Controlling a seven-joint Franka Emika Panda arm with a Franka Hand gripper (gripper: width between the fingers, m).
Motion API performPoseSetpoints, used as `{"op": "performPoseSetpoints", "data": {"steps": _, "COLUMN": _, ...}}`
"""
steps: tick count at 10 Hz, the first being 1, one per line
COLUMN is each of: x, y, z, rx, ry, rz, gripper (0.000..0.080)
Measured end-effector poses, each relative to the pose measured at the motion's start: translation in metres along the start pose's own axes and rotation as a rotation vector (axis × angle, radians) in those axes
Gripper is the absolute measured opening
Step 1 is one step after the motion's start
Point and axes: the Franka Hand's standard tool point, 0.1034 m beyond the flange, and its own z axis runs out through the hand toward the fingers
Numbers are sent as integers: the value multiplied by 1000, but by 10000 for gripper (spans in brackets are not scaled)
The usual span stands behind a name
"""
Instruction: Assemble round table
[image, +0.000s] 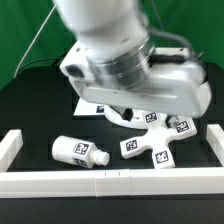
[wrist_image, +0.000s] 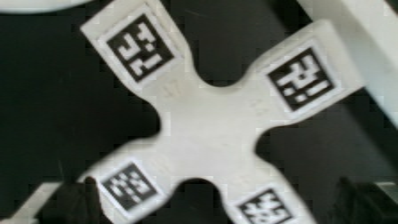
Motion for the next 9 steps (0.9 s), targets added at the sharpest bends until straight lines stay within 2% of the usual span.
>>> {"op": "performPoseSetpoints", "data": {"steps": 1, "x": 1, "y": 0, "z": 4, "rx": 28, "ry": -1, "rz": 29, "gripper": 649}}
{"op": "performPoseSetpoints", "data": {"steps": 5, "x": -3, "y": -5, "z": 10, "rx": 21, "ry": -10, "rz": 15, "gripper": 649}}
{"op": "performPoseSetpoints", "data": {"steps": 7, "x": -1, "y": 1, "z": 19, "rx": 34, "ry": -19, "rz": 37, "gripper": 649}}
{"op": "performPoseSetpoints", "data": {"steps": 9, "x": 0, "y": 3, "z": 23, "rx": 33, "ry": -26, "rz": 49, "gripper": 649}}
